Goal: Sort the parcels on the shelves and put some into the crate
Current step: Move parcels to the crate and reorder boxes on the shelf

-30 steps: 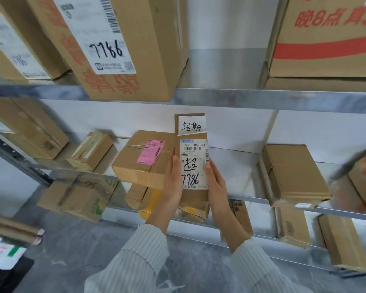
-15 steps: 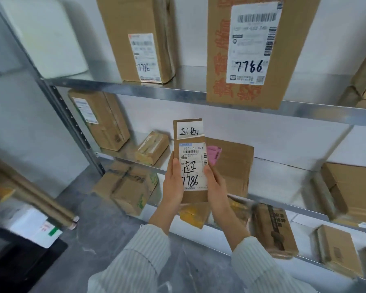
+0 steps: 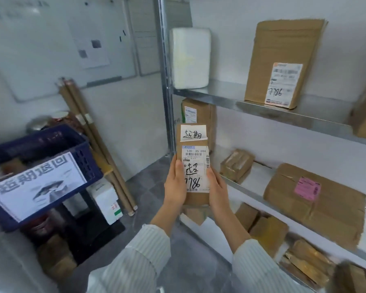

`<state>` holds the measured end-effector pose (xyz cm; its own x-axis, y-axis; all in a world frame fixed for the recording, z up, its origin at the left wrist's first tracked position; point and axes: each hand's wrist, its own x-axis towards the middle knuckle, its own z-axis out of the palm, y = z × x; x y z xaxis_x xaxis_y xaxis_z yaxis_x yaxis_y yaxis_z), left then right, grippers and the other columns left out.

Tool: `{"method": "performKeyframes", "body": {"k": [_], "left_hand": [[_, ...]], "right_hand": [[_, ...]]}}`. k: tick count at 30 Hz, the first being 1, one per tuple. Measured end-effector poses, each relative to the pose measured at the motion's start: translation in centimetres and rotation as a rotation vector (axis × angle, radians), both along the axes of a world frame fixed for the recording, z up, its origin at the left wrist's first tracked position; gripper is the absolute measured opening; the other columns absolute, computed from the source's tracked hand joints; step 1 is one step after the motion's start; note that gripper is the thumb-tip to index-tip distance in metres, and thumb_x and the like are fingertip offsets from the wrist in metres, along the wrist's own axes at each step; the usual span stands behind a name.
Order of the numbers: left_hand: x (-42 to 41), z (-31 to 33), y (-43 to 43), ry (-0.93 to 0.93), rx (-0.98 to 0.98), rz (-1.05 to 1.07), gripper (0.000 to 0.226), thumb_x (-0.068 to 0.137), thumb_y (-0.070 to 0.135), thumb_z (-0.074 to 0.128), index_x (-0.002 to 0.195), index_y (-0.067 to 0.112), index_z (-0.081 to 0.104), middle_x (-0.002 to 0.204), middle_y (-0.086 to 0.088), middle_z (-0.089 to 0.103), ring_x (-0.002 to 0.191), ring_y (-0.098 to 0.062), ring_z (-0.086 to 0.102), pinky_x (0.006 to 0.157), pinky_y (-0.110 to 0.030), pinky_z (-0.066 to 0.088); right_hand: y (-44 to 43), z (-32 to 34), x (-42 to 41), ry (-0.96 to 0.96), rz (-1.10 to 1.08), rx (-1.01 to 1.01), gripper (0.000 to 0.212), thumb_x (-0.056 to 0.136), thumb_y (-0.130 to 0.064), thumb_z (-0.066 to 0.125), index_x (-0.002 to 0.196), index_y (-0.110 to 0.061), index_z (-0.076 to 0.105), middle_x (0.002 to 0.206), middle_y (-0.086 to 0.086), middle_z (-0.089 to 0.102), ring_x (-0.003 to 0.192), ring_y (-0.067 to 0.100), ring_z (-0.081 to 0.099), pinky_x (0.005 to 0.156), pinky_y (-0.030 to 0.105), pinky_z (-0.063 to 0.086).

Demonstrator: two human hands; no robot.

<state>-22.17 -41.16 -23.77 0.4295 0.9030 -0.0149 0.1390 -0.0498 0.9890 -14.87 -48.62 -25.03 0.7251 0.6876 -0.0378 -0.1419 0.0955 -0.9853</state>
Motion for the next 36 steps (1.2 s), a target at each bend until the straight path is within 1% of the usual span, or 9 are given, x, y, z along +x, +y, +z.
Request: {"method": "performKeyframes", "body": {"k": [3,8,11,14,17,21,28,32,36], "left_hand": [[-3.8,0.5,3.1,-0.013,-0.004,0.081,0.051,0.099,0.053,0.024,0.140,0.030,0.041,0.131,0.001,0.058,0.115,-0.016,0.056,0.096,-0.030,0.040],[-9.7,0.8,7.3,-0.072,0.024,0.183,0.058,0.092,0.066,0.023,0.142,0.039,0.036,0.129,0.005,0.060,0.117,-0.015,0.056,0.104,-0.041,0.042],[-12.5,-0.3,9.9,-0.088,0.001,0.248,0.074,0.077,0.081,0.023,0.141,0.045,0.032,0.133,0.007,0.057,0.121,-0.016,0.054,0.106,-0.047,0.041],[-14.7,-0.7,12.1,-0.103,-0.012,0.311,0.073,0.078,0.079,0.023,0.141,0.044,0.034,0.134,0.005,0.056,0.122,-0.018,0.054,0.105,-0.047,0.041],[-16.6,-0.5,14.0,-0.138,0.006,0.364,0.067,0.086,0.071,0.025,0.144,0.038,0.032,0.140,0.003,0.052,0.126,-0.017,0.051,0.108,-0.046,0.039],[-18.6,1.1,17.8,-0.140,0.033,0.477,0.054,0.098,0.057,0.024,0.144,0.032,0.034,0.134,0.004,0.055,0.122,-0.016,0.053,0.106,-0.040,0.041],[-19.8,2.5,25.7,-0.099,0.059,0.614,0.055,0.097,0.056,0.024,0.148,0.035,0.026,0.138,0.002,0.052,0.123,-0.017,0.051,0.103,-0.035,0.041],[-20.0,3.1,30.3,-0.087,0.081,0.693,0.055,0.096,0.057,0.023,0.149,0.039,0.022,0.143,0.005,0.047,0.126,-0.016,0.048,0.103,-0.033,0.039],[-20.0,2.6,33.8,-0.091,0.096,0.727,0.069,0.085,0.070,0.023,0.147,0.040,0.025,0.140,0.007,0.050,0.123,-0.012,0.052,0.104,-0.036,0.043]], "right_hand": [[3.4,1.0,-3.4,-0.038,0.074,0.016,0.033,0.100,-0.028,0.047,0.127,-0.018,0.062,0.116,0.000,0.070,0.102,0.011,0.067,0.084,0.023,0.055],[8.8,1.6,-8.1,-0.072,0.190,0.015,0.032,0.097,-0.032,0.052,0.124,-0.021,0.064,0.117,-0.001,0.069,0.108,0.017,0.065,0.098,0.042,0.050],[11.5,1.4,-10.6,-0.085,0.294,0.011,0.032,0.099,-0.033,0.049,0.125,-0.022,0.063,0.115,-0.004,0.069,0.101,0.009,0.067,0.090,0.032,0.054],[14.0,1.1,-12.4,-0.082,0.359,0.011,0.024,0.100,-0.030,0.047,0.120,-0.028,0.061,0.106,-0.010,0.069,0.090,-0.002,0.065,0.067,0.010,0.050],[17.0,1.1,-13.9,-0.080,0.423,0.000,0.029,0.100,-0.028,0.047,0.123,-0.022,0.063,0.109,-0.004,0.070,0.094,0.006,0.067,0.066,0.011,0.051],[22.4,1.6,-15.5,-0.070,0.530,0.031,0.023,0.100,-0.026,0.046,0.114,-0.024,0.064,0.100,-0.008,0.071,0.079,-0.002,0.069,0.059,0.010,0.050],[31.5,3.0,-16.5,-0.070,0.661,0.067,0.026,0.098,-0.033,0.048,0.116,-0.025,0.065,0.104,0.000,0.073,0.089,0.014,0.071,0.063,0.019,0.056],[37.2,3.0,-16.5,-0.074,0.744,0.079,0.028,0.094,-0.045,0.049,0.115,-0.034,0.065,0.108,-0.001,0.073,0.095,0.017,0.071,0.079,0.036,0.059],[41.5,2.6,-16.7,-0.034,0.762,0.075,0.031,0.096,-0.037,0.048,0.121,-0.025,0.063,0.109,0.005,0.071,0.098,0.024,0.069,0.080,0.039,0.059]]}}
